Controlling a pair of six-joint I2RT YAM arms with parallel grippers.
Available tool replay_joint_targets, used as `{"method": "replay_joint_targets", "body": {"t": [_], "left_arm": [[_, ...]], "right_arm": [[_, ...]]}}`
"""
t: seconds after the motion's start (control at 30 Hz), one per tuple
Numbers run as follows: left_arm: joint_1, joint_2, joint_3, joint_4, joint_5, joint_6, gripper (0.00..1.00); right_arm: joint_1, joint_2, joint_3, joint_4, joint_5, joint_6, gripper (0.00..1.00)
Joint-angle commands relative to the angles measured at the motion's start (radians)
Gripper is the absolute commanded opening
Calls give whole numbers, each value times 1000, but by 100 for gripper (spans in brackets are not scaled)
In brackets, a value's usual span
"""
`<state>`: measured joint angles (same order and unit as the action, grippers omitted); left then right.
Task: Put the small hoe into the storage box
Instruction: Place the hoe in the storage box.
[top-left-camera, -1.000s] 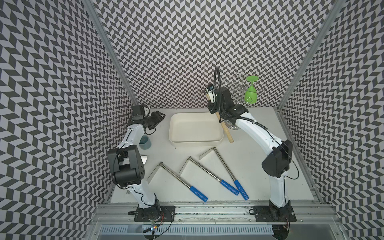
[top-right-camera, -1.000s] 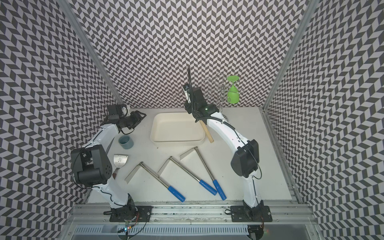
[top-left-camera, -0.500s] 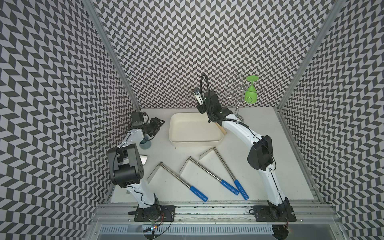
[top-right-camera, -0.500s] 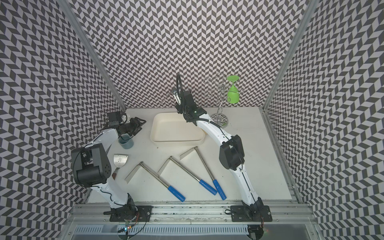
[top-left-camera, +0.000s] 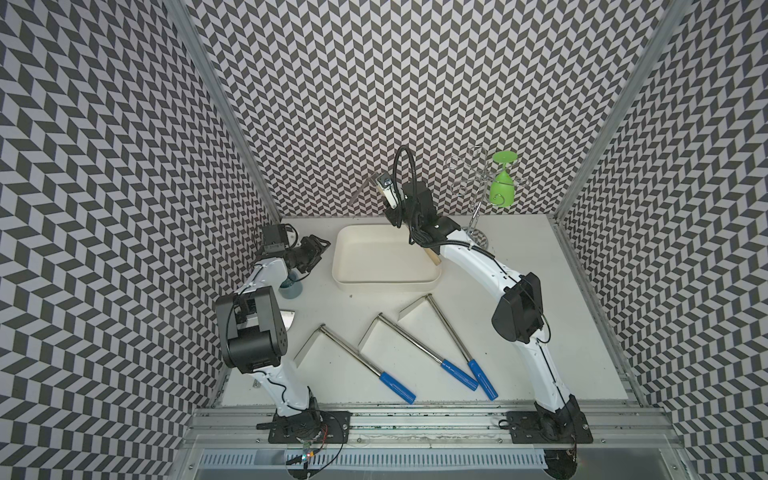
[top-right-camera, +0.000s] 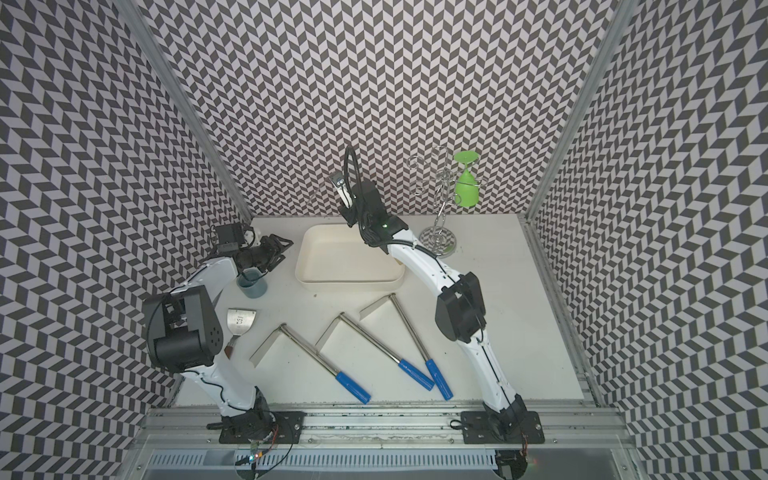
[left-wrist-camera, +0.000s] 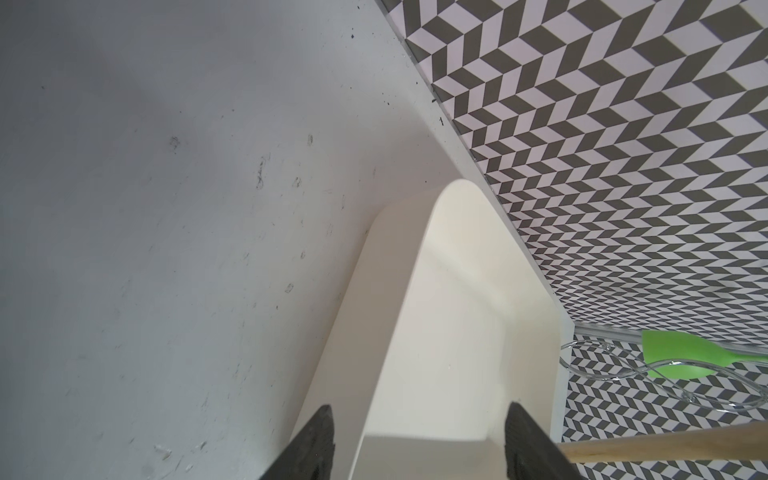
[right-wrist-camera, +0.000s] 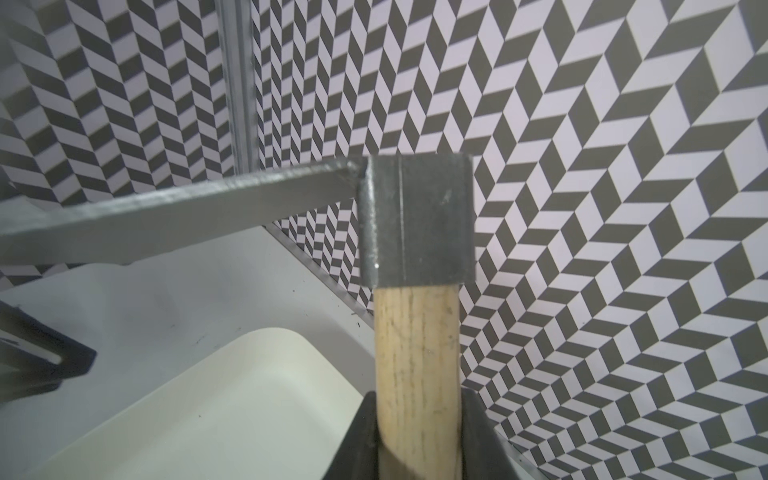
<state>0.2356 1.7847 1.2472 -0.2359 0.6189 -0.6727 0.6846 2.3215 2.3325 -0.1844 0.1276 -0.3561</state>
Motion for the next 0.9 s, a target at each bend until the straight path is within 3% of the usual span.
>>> {"method": "replay_joint_targets", "body": {"t": [0.0,0.87], "left_arm": [[-1,7,20,23,11,1,66],[25,-23,-3,19,4,5,66]], "right_arm": [[15,-37,41,147,-4,11,0],[6,70,-133,104,1,-45,0]]}}
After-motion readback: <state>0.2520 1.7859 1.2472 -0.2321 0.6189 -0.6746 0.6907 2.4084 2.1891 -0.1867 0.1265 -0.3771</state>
